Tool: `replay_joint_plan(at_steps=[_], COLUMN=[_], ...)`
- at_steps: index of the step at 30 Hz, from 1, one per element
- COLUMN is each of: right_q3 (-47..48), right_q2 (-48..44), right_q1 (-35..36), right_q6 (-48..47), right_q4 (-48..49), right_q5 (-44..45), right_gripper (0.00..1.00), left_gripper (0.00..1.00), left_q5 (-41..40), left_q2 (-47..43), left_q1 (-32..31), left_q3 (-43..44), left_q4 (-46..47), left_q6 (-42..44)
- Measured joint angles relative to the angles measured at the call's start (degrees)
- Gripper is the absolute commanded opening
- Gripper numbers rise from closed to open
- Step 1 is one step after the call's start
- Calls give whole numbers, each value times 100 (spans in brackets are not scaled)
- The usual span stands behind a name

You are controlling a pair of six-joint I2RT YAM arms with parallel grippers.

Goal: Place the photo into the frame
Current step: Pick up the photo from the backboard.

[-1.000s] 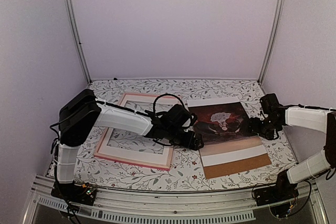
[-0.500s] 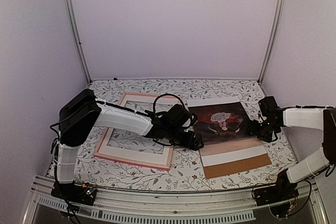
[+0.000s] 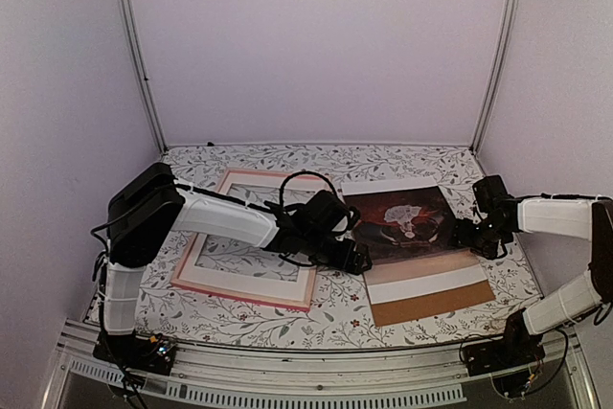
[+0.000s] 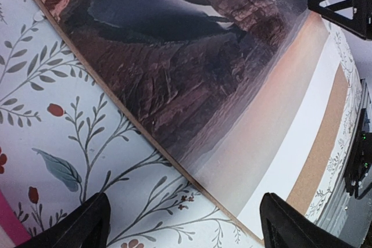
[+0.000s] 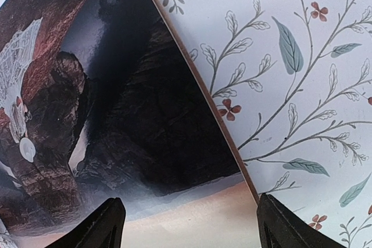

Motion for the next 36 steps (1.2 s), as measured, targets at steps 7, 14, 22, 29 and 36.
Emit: replay_joint_plan(at_steps=[7, 14, 22, 29, 36], right_q3=[2, 2, 2, 2, 2], right_q2=[0, 94, 173, 164, 37], right_q1=[-15, -22, -22, -22, -7], right_q6=[-2, -11, -48, -70, -70], right_q4=[-2, 2, 4, 2, 2], right_q5=[90, 114, 92, 17, -22], right_gripper=[82, 82, 81, 79, 78], left_gripper=[92, 92, 92, 92, 92], left_q5=[2, 2, 4, 7, 13], left_q2=[0, 0, 0, 0, 0], left_q1=[0, 0, 0, 0, 0], left_q3=[0, 0, 0, 0, 0], left_q4=[0, 0, 0, 0, 0], left_q6=[0, 4, 17, 17, 17])
